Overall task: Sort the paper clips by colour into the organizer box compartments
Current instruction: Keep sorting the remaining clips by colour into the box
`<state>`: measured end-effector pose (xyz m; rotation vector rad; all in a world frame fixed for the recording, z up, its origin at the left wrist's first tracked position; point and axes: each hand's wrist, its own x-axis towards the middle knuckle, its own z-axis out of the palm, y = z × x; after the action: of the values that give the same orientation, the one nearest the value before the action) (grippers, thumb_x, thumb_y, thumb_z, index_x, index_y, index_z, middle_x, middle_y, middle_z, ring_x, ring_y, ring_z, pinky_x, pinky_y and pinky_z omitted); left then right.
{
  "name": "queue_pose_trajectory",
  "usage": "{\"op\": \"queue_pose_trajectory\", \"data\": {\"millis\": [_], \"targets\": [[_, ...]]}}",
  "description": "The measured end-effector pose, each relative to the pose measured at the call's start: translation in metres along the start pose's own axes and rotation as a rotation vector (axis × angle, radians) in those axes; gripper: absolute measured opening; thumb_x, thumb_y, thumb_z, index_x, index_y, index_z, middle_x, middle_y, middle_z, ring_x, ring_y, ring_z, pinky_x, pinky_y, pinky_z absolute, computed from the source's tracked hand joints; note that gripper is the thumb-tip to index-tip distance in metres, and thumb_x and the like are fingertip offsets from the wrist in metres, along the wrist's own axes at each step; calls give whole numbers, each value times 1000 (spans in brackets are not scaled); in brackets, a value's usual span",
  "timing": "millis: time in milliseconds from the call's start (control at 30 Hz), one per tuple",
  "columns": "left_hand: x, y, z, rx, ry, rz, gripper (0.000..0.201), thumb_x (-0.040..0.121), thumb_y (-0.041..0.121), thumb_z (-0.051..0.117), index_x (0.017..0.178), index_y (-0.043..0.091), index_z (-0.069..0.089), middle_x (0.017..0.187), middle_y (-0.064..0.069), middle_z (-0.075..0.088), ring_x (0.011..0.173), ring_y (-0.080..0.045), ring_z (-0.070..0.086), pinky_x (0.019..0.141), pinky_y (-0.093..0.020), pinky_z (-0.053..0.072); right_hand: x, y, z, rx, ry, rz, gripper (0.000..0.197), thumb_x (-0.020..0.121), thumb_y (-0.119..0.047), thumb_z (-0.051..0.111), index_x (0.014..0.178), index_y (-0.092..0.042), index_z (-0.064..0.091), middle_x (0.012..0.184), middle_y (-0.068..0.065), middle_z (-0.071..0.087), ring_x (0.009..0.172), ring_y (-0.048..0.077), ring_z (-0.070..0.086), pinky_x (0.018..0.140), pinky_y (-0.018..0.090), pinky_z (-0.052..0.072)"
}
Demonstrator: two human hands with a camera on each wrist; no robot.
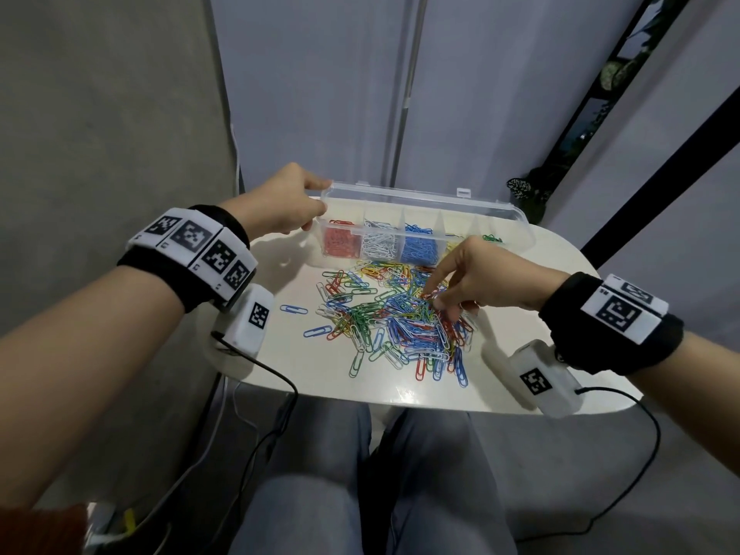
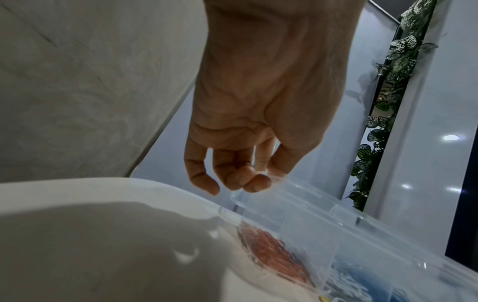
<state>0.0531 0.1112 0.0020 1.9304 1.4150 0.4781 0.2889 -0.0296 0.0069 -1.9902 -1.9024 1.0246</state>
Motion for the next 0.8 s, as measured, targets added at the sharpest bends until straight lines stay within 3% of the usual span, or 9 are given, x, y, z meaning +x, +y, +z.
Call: {"op": "queue_pose_trajectory", "data": {"millis": [200,467,533,700,800], "targets": [[0,-1,0,0,2,-4,50,95,12,53,144,20,45,65,-12,55,50,-19,38,46,-24,33,3,-3,6,31,-14,29,5,80,-3,75,75,-2,72,59,12,68,40,8,47,42,14,38],[1,-2,0,-2,1,8,50,96,12,53,144,20,44,67,-11,55,50,-18,39,47,-25,34,-6,-4,-22,217,79,18,13,77,-4,76,75,7,69,65,18,70,42,17,43,42,21,35],[1,-2,0,-6,1,11,50,96,11,53,145,19,44,65,-11,55,50,-18,39,47,-25,34,-6,-3,-29,248,164,12,15,77,-7,77,75,6,70,63,15,70,42,17,43,41,20,34],[2,-2,1,-3,-3,14,50,95,10,52,145,18,44,63,-11,55,46,-16,37,41,-21,30,3,0,-58,160,549,-11,21,77,-11,79,68,4,68,57,16,67,36,10,37,36,15,31],[2,-2,1,-1,-1,11,50,95,10,52,144,18,44,63,-11,54,46,-17,36,42,-21,30,13,-3,-66,19,615,22,20,77,-12,78,64,-1,68,53,9,66,38,10,38,34,13,32]]}}
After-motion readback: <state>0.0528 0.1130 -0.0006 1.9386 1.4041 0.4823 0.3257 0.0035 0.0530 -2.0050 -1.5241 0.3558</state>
